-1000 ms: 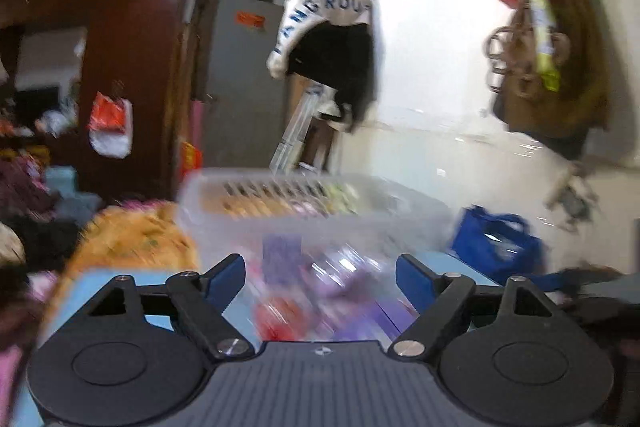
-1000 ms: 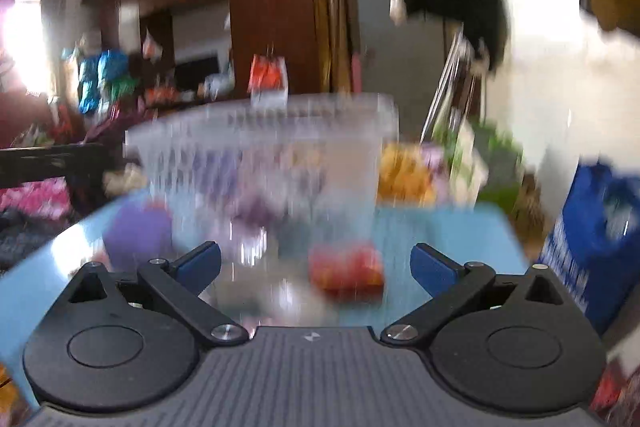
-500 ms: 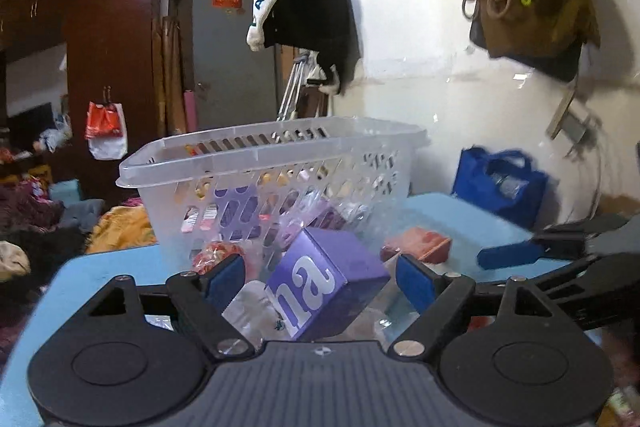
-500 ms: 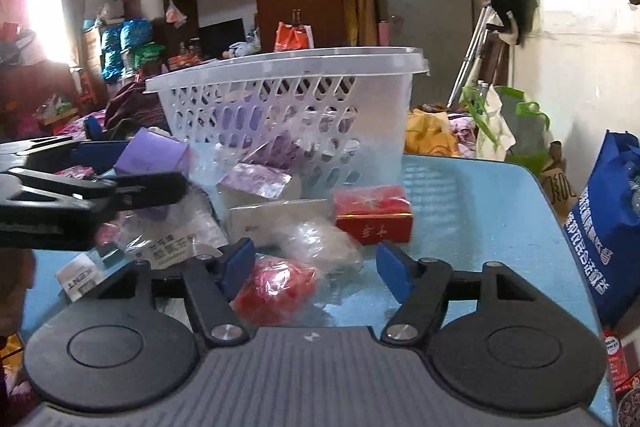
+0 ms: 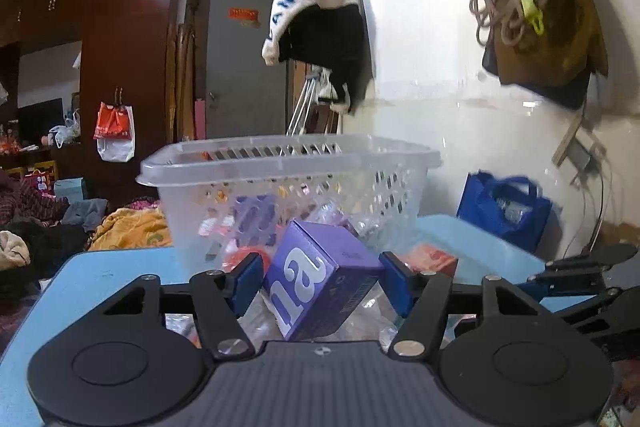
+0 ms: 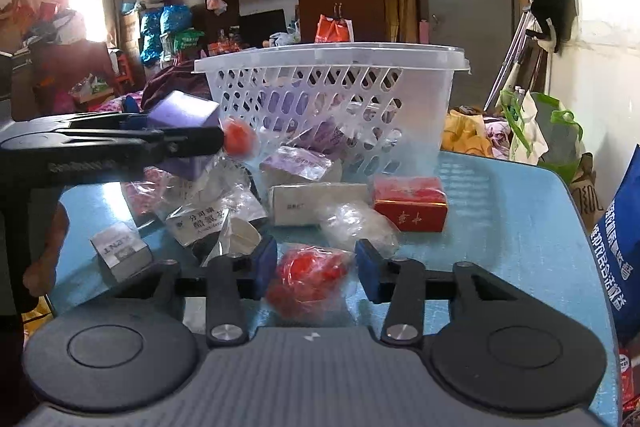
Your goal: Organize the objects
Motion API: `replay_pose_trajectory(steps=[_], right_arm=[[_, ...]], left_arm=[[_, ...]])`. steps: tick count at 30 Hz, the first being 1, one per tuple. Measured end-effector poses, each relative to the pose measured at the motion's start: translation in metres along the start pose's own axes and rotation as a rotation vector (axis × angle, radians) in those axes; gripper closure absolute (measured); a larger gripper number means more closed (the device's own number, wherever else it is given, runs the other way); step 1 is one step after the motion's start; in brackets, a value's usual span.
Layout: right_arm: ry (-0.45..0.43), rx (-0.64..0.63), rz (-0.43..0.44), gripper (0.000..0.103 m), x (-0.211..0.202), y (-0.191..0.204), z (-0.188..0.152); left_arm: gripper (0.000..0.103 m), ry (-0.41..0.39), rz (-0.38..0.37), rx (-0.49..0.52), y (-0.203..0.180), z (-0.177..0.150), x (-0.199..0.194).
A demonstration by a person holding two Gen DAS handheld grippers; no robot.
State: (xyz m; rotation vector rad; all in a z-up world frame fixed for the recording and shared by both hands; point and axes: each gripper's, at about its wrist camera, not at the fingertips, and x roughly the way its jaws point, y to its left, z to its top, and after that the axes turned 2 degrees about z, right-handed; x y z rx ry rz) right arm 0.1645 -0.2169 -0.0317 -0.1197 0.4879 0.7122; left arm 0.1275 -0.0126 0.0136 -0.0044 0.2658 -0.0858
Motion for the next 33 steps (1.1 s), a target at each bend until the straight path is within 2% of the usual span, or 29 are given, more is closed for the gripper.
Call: replay_pose_trajectory(steps=[8, 17, 25, 33], right_arm=[[-0.088, 0.063, -0.026, 0.059, -0.008, -0.012, 0.0], [-0.14, 0.061, -0.071, 0.06, -0.013, -0.011, -0.002], [-0.189, 0.09, -0.107, 0.06, -0.019, -0.013, -0.003], [-0.211, 0.122, -0.106, 0.06, -0.021, -0.019, 0.003]], left_arm=[[0.036, -0.065, -0.016, -0.043, 0.017, -0.002, -0.02], [0.036, -0.104, -0.031, -0.072, 0.029, -0.01, -0.03], [0.036, -0.113, -0.042, -0.093, 0.035, -0.012, -0.032], [0.036, -0.136, -0.044, -0.107, 0.039, -0.014, -0.038]])
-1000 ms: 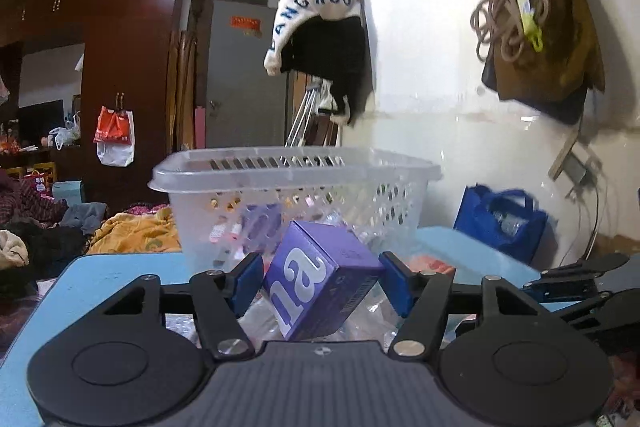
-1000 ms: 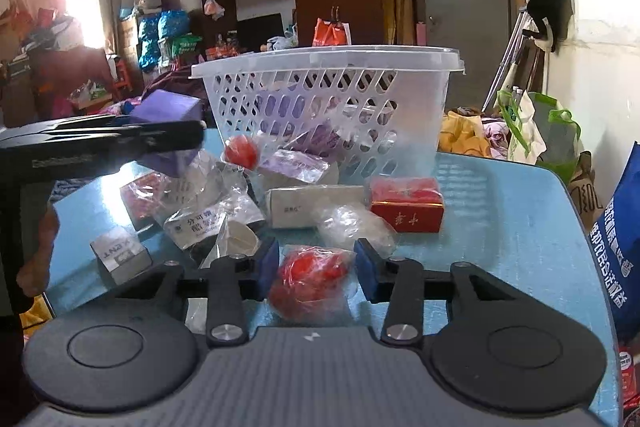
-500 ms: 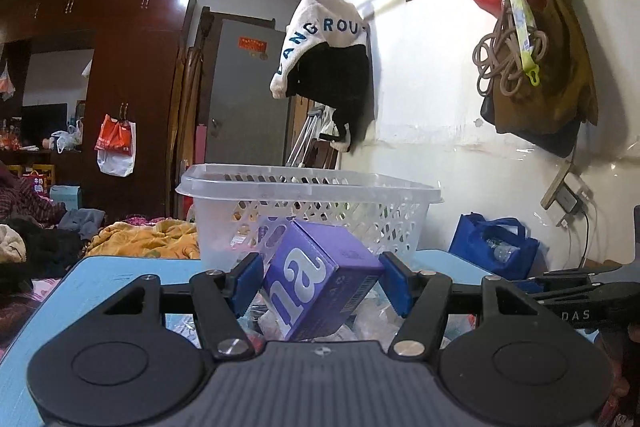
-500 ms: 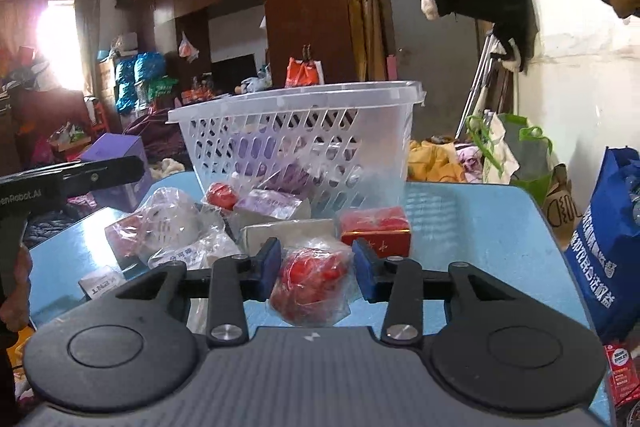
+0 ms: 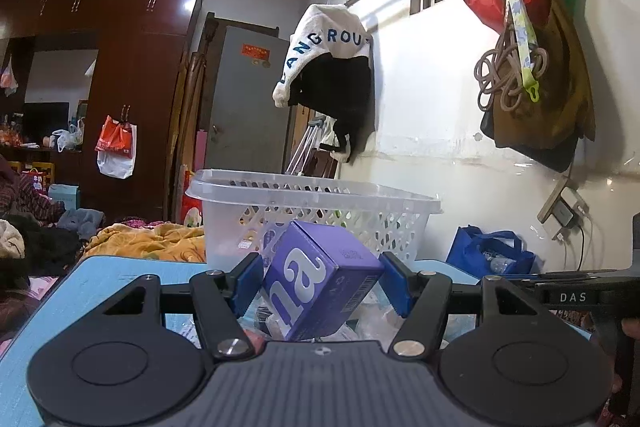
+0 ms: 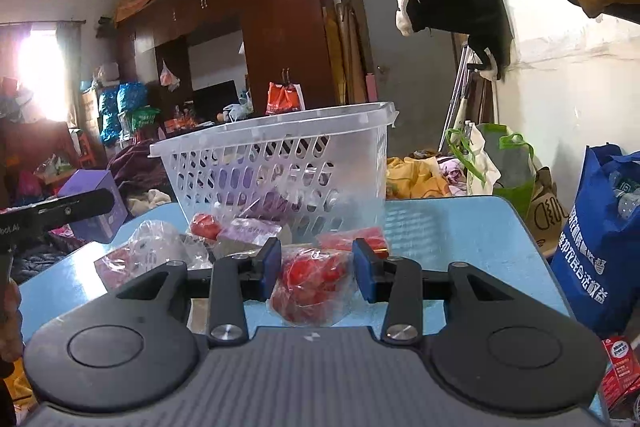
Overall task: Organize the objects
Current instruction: 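Lower both held items into the white basket and open both tools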
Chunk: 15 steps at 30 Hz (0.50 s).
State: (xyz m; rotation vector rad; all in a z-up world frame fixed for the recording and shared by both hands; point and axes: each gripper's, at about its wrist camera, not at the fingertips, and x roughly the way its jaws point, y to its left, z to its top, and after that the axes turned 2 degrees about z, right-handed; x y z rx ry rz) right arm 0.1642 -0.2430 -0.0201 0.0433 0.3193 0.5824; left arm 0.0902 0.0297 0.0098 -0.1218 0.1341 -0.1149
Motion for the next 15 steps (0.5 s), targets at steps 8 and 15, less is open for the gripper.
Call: replay_pose_trajectory(steps=[8, 15], right_arm=[[-0.064, -0.042, 0.001, 0.061, -0.006, 0.012, 0.05], [-0.083, -0.109, -0.003, 0.061, 0.027, 0.037, 0.125]], left_arm=[[0.036, -0.028, -0.008, -0.02, 0.006, 0.023, -0.002], [0.036, -0.021, -0.022, -0.005, 0.003, 0.104, 0.039]])
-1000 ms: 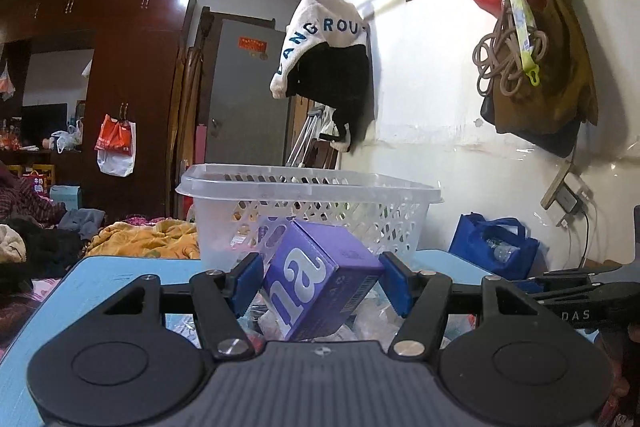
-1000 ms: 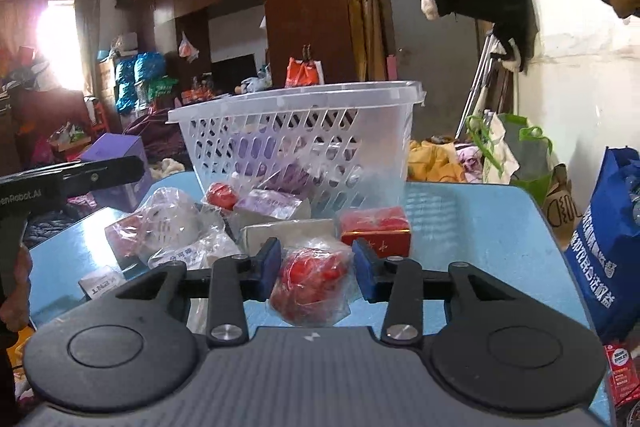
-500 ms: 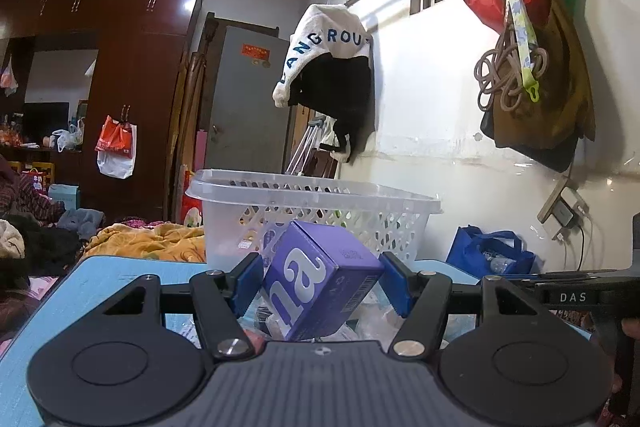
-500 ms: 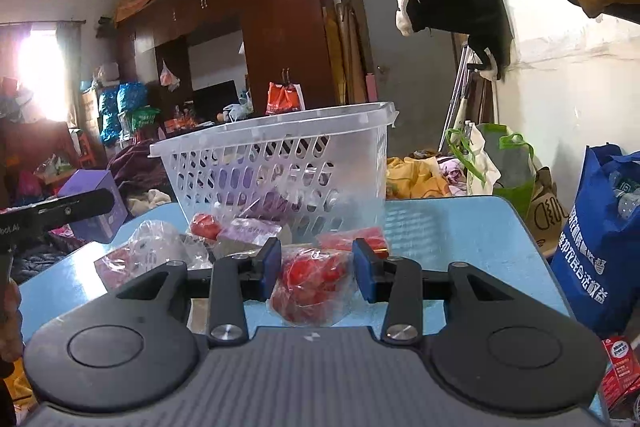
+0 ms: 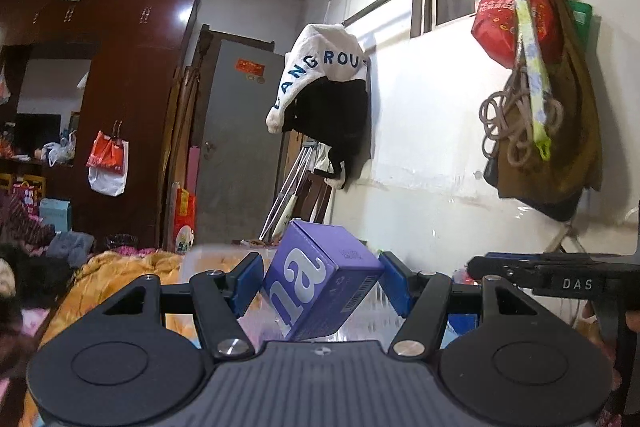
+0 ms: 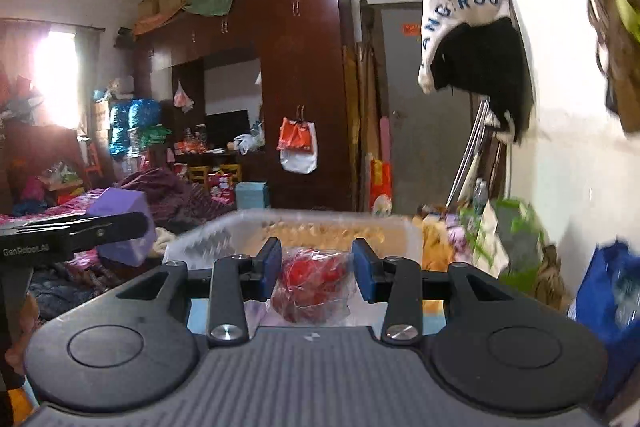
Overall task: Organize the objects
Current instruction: 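Lower both held items into the white basket and open both tools, then grasp the white KENT pack with the left tool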
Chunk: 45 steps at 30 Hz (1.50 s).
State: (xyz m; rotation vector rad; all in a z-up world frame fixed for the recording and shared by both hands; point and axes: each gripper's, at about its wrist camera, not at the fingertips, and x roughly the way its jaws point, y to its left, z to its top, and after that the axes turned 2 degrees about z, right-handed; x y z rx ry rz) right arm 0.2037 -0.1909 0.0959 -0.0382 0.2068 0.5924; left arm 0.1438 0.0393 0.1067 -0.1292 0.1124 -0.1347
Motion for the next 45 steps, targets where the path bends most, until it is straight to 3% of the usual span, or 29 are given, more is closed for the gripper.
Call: replay_pose_trajectory(steps=[6, 9, 15, 17, 18, 19, 22, 24, 29, 32, 35, 42, 45], right_arm=[[0.074, -0.055, -0.074, 0.061, 0.067, 0.003, 0.026], [0.138, -0.091, -0.102, 0.061, 0.091, 0.006, 0.018], [0.155, -0.097, -0.092, 0.058, 0.095, 0.006, 0.006], [0.133, -0.088, -0.089, 0.032, 0.087, 0.006, 0.004], [0.114, -0.083, -0.091, 0.024, 0.082, 0.005, 0.005], [0.094, -0.073, -0.084, 0.014, 0.07, 0.005, 0.002], [0.026, -0.024, -0.041, 0.0, 0.025, -0.002, -0.011], [0.016, 0.006, -0.023, 0.0, 0.003, -0.009, -0.028], [0.147, 0.065, 0.015, 0.0, -0.014, -0.02, -0.083], [0.216, 0.028, 0.006, 0.0, -0.005, -0.016, -0.101], [0.267, 0.025, 0.02, 0.0, 0.007, -0.018, -0.109], [0.376, 0.082, 0.108, 0.013, 0.023, -0.027, -0.126], [0.414, 0.08, 0.118, 0.013, 0.024, -0.023, -0.134]], left_arm=[[0.036, 0.132, 0.063, -0.015, 0.003, 0.035, 0.076], [0.036, 0.221, 0.1, -0.022, 0.009, 0.028, 0.109], [0.034, 0.256, 0.111, -0.04, 0.027, 0.012, 0.128], [0.024, 0.267, 0.123, -0.027, 0.028, 0.009, 0.129], [0.02, 0.273, 0.127, -0.023, 0.028, 0.008, 0.129], [0.02, 0.265, 0.126, -0.014, 0.028, 0.007, 0.123], [0.02, 0.185, 0.112, 0.045, 0.021, 0.002, 0.081], [0.015, 0.151, 0.101, 0.06, 0.017, -0.015, 0.037], [0.012, 0.236, 0.057, 0.04, 0.011, -0.08, -0.035], [0.012, 0.268, 0.057, 0.017, 0.006, -0.109, -0.051], [0.012, 0.294, 0.061, 0.067, -0.008, -0.125, -0.059], [0.012, 0.339, 0.093, 0.103, -0.018, -0.142, -0.059], [0.012, 0.363, 0.102, 0.096, -0.018, -0.151, -0.055]])
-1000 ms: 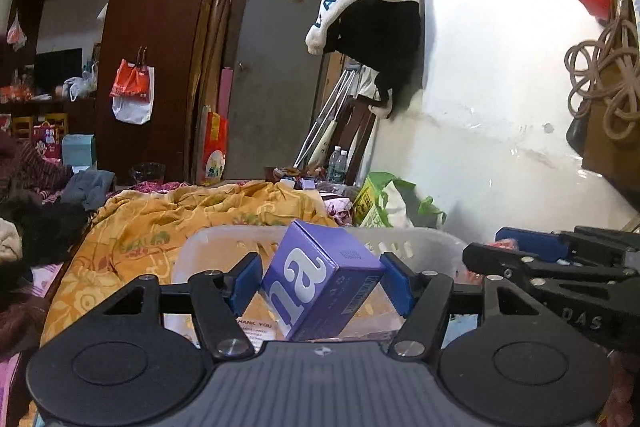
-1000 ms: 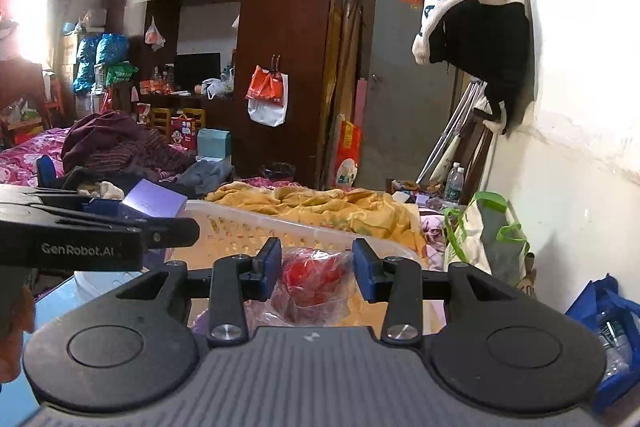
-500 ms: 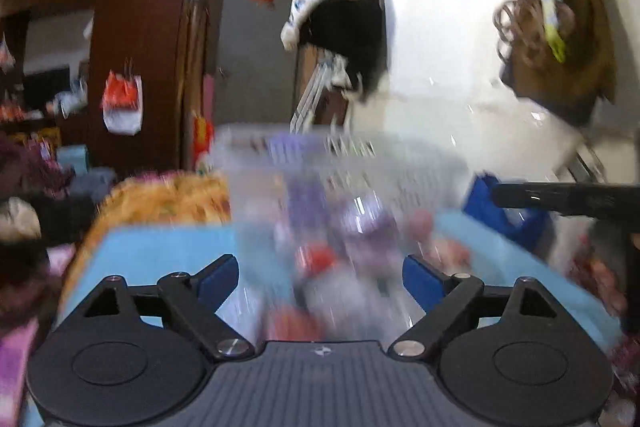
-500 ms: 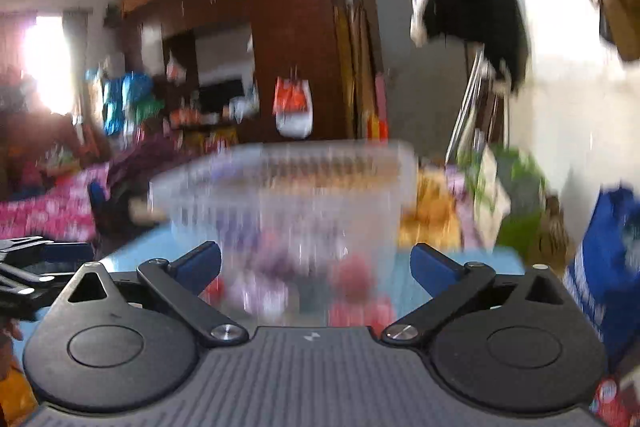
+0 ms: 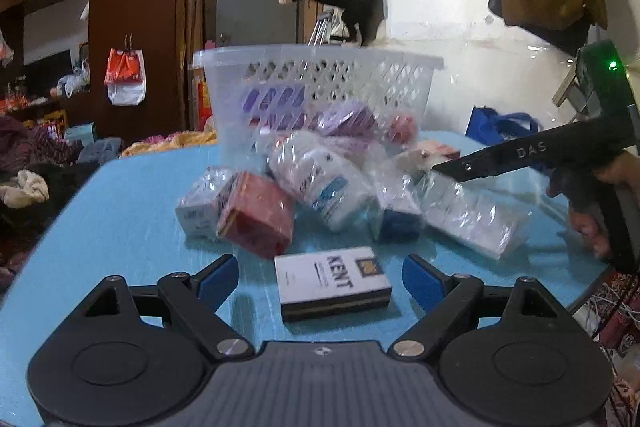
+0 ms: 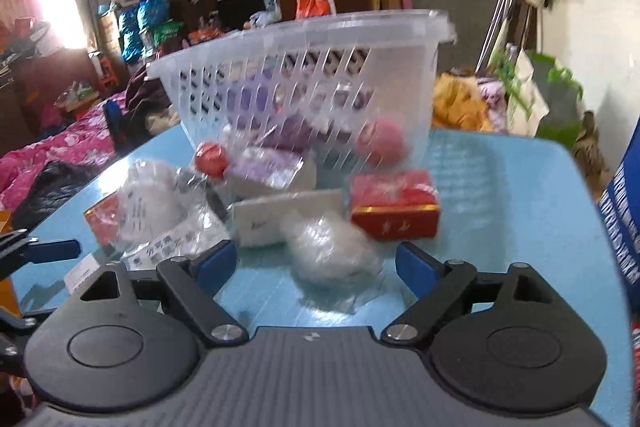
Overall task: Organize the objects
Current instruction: 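Grasp the white KENT pack with the left tool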
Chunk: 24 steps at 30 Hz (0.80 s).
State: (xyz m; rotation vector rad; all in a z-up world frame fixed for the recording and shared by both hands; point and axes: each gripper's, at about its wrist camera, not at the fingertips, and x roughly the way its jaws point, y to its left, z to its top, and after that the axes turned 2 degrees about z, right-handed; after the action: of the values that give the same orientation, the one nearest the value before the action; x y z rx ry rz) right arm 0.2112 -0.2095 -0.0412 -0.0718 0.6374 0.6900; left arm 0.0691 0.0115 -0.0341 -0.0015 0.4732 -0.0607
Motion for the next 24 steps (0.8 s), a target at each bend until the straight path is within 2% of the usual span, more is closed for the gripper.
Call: replay_pose_trajectory(steps=[5, 9, 11, 14, 17, 18, 21, 24], right_arm=[[-0.008, -0.02, -0.087, 0.016, 0.0, 0.009, -0.001], [0.016, -0.009, -0.065, 0.016, 0.008, 0.014, 0.005], [0.03, 0.003, -0.056, 0.025, 0.011, 0.014, 0.007], [0.022, 0.001, -0.07, 0.031, 0.008, 0.015, 0.003], [0.014, -0.002, -0.081, 0.034, 0.006, 0.015, 0.002], [0.014, 0.001, -0.081, 0.034, 0.006, 0.015, 0.002], [0.011, 0.027, -0.088, 0.034, 0.007, 0.013, 0.005], [0.023, 0.016, -0.095, 0.028, 0.011, 0.018, 0.006]], left_arm=[[0.012, -0.003, 0.022, -0.001, -0.001, -0.004, 0.005], [0.012, -0.014, 0.022, 0.008, -0.004, -0.005, 0.005], [0.012, -0.019, 0.018, 0.009, -0.004, -0.005, 0.006], [0.019, -0.033, 0.012, 0.016, -0.003, -0.006, 0.005], [0.029, -0.05, 0.008, 0.022, -0.005, -0.007, 0.005], [0.035, -0.056, 0.004, 0.024, -0.006, -0.007, 0.004], [0.037, -0.07, 0.011, 0.047, -0.009, -0.008, 0.003], [0.036, -0.072, 0.01, 0.049, -0.009, -0.008, 0.002]])
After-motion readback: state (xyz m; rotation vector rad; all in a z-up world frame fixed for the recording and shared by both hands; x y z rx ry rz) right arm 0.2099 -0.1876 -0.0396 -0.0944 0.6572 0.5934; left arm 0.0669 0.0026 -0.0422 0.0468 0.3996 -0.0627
